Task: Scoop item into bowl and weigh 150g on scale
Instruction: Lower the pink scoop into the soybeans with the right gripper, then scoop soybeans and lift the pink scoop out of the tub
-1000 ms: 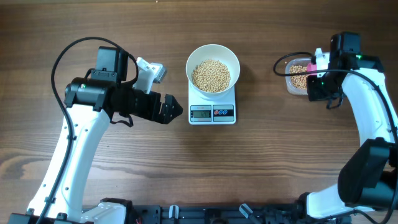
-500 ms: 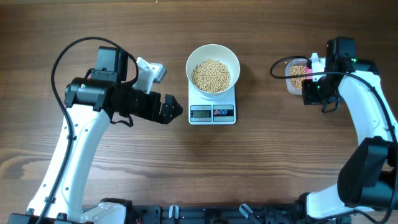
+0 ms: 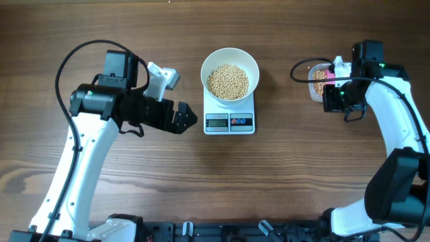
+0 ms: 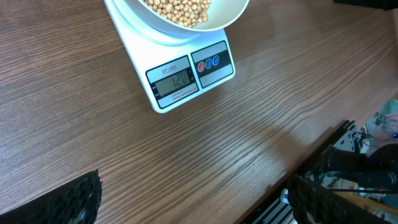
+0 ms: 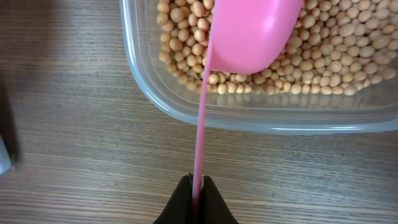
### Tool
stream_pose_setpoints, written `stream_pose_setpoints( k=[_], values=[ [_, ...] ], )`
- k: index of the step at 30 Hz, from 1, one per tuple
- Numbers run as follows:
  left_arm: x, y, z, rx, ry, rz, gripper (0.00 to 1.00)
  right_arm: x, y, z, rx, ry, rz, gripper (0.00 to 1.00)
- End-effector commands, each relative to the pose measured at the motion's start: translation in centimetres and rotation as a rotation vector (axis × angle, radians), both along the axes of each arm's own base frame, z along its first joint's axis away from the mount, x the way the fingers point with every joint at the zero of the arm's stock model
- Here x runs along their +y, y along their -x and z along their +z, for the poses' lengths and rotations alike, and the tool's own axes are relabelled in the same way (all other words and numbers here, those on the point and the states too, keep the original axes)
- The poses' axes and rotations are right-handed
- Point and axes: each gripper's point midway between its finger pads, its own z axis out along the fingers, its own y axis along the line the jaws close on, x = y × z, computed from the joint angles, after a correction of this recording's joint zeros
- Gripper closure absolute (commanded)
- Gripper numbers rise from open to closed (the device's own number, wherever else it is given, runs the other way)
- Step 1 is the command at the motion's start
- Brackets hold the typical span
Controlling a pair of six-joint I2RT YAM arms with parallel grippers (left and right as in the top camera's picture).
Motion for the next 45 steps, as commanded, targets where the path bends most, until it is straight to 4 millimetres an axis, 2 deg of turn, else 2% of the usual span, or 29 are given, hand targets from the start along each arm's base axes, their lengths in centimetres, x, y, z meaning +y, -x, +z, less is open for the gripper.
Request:
stream_pose_setpoints(
  k=[1, 8, 18, 37, 42, 45],
  values=[
    [-0.4, 0.3, 0.3, -0.002, 0.019, -0.009, 0.0, 1.5, 0.6, -0.8, 0.031, -0.085, -0.018, 0.96],
    [-0.4, 0.3, 0.3, -0.002, 0.019, -0.009, 0.0, 2.4, 0.2, 0.0, -0.002, -0.274, -0.055, 0.96],
    [-0.4, 0.3, 0.3, -0.002, 0.019, -0.009, 0.0, 1.4, -0.1, 1.5, -0.056, -0.47, -0.143, 0.96],
    [-0.4, 0.3, 0.3, -0.002, 0.019, -0.009, 0.0, -2.4, 0.9, 2.2, -0.075, -0.552, -0.299, 0.96],
    [-0.4, 0.3, 0.3, -0.002, 0.019, -0.009, 0.0, -2.1, 0.8, 3.8, -0.129, -0.692, -0.297, 0.96],
    [-0.4, 0.3, 0.3, -0.002, 0.019, -0.009, 0.0, -2.8, 1.0, 4.1, -0.136, -0.716, -0.325, 0.96]
  ],
)
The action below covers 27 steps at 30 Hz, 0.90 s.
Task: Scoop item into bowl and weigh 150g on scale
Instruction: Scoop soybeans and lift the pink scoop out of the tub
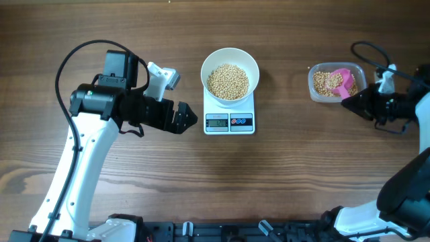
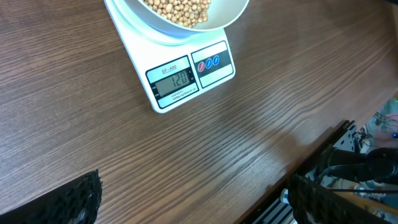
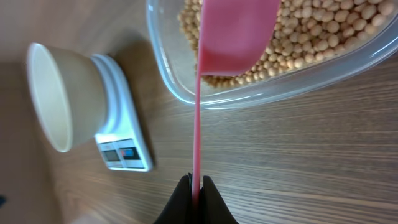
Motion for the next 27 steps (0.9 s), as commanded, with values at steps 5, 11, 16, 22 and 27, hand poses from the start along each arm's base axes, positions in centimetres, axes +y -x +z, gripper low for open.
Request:
stream_pose_setpoints(
  k=[5, 11, 16, 22, 27],
  values=[
    [-0.4, 0.3, 0.3, -0.002, 0.019, -0.009, 0.0, -0.7, 0.8, 0.5, -0.025, -0.107, -0.039, 0.96],
    [-0.4, 0.3, 0.3, -0.002, 0.019, -0.009, 0.0, -1.0, 1.2, 1.2, -0.061, -0.146, -0.033, 0.96],
    [-0.4, 0.3, 0.3, -0.002, 0.019, -0.009, 0.0, -1.2, 1.2, 1.5, -0.074, -0.167, -0.048, 0.96],
    [-0.4, 0.3, 0.3, -0.002, 0.019, -0.009, 0.0, -0.4, 0.9, 2.7, -0.136, -0.228, -0.028, 0.96],
    [-0.4, 0.3, 0.3, -0.002, 0.019, -0.009, 0.0, 0.6, 0.8, 4.4, -0.196, -0.319, -0.012, 0.96]
  ],
)
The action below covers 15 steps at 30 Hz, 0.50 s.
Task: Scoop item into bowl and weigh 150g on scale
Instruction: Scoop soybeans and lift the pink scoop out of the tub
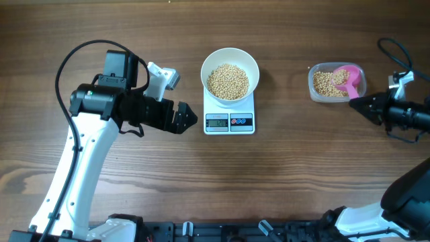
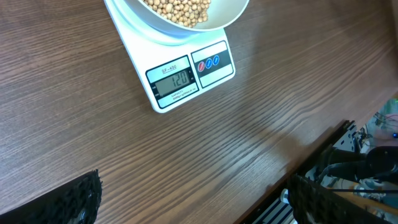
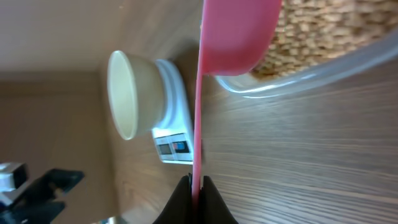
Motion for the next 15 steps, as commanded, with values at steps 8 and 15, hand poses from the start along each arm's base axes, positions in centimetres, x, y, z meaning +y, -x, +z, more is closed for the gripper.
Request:
stream_pose_setpoints(
  k=[8, 15],
  values=[
    [-0.4, 0.3, 0.3, -0.002, 0.019, -0.009, 0.0, 2.2, 0.1, 2.7, -0.158, -0.154, 0.062, 0.96],
    [-0.4, 0.3, 0.3, -0.002, 0.019, -0.009, 0.0, 3.5, 0.6, 4.3, -0.215, -0.224, 0.09, 0.96]
  ],
)
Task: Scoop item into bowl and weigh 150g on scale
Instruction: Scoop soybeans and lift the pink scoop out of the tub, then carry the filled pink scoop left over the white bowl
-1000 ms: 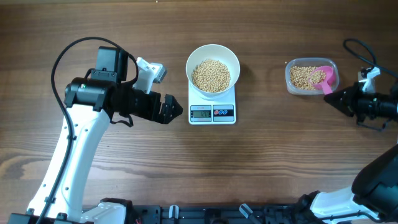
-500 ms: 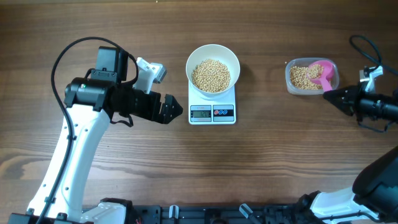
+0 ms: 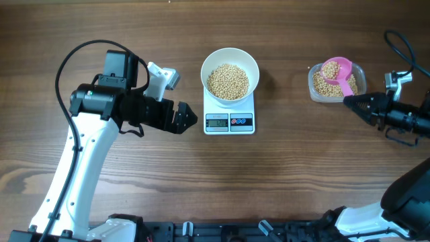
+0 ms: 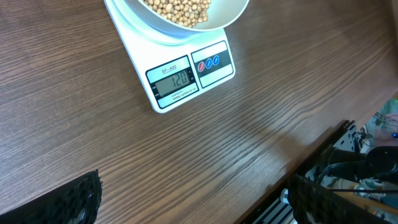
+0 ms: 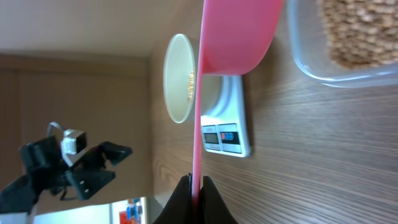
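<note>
A white bowl (image 3: 230,75) of soybeans sits on the white scale (image 3: 229,121), whose display (image 4: 176,79) reads 120. At the right, a clear tub (image 3: 336,84) holds more beans. My right gripper (image 3: 354,102) is shut on the handle of a pink scoop (image 3: 334,70), which is lifted over the tub with beans in its cup. In the right wrist view the scoop (image 5: 233,34) stands edge-on, with bowl (image 5: 180,78) and scale (image 5: 227,134) behind. My left gripper (image 3: 183,119) hangs open to the left of the scale, holding nothing.
The wooden table's near edge (image 4: 323,146) runs across the lower right of the left wrist view. Black cables (image 3: 403,47) loop beside the right arm at the table's right side. My left arm (image 3: 87,134) stands over the table's left half.
The scoop has come up out of the beans and now sits loaded above the tub's left part. My right gripper shifted slightly left. The left arm and scale reading are unchanged.
My right gripper held the scoop upright over the tub, arm reaching from behind. Then the arm lay to the tub's right with the scoop dipped in the beans. It stayed in the beans, and now it is raised with a load. The scale read 120 throughout.
</note>
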### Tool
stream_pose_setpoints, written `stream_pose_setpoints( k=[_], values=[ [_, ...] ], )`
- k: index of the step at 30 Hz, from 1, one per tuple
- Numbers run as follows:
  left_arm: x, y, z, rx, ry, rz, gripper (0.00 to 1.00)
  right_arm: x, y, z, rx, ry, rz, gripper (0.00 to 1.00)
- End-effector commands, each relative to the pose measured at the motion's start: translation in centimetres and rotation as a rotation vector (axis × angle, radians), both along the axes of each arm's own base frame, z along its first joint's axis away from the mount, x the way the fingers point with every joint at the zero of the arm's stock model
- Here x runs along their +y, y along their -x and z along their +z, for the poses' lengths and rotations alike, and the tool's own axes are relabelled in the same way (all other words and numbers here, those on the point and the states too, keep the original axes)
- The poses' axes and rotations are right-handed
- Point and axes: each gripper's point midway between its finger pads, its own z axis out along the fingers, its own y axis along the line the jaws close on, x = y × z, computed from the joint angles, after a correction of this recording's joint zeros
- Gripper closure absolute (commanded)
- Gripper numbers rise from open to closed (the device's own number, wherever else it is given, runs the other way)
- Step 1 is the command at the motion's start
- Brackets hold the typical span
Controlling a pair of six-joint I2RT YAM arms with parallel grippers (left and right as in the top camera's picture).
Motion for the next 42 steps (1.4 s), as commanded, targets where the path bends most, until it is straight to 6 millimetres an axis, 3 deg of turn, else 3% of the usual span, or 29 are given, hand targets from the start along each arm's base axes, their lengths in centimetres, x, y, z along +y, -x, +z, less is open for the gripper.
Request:
stream_pose_setpoints(
  k=[1, 7, 15, 21, 31, 37, 42],
  values=[
    [-0.4, 0.3, 0.3, -0.002, 0.019, -0.009, 0.0, 0.8, -0.3, 0.9, -0.085, -0.055, 0.02, 0.96],
    [-0.4, 0.3, 0.3, -0.002, 0.019, -0.009, 0.0, 4.1, -0.3, 1.2, -0.075, -0.081, 0.113, 0.96],
    [-0.4, 0.3, 0.3, -0.002, 0.019, -0.009, 0.0, 10.2, 0.1, 1.8, -0.071, -0.108, 0.3, 0.96],
    [-0.4, 0.3, 0.3, -0.002, 0.019, -0.009, 0.0, 14.0, -0.1, 3.3, -0.098, -0.083, 0.428, 0.95],
    [-0.4, 0.3, 0.3, -0.002, 0.019, -0.009, 0.0, 17.6, -2.7, 0.8, 0.013, 0.179, 0.443, 0.96],
    [-0.4, 0.3, 0.3, -0.002, 0.019, -0.009, 0.0, 20.2, -3.0, 0.9, -0.074, 0.281, 0.495, 0.96],
    [-0.4, 0.3, 0.3, -0.002, 0.019, -0.009, 0.0, 20.3, -3.9, 0.6, -0.105, 0.525, 0.452, 0.96]
  ],
)
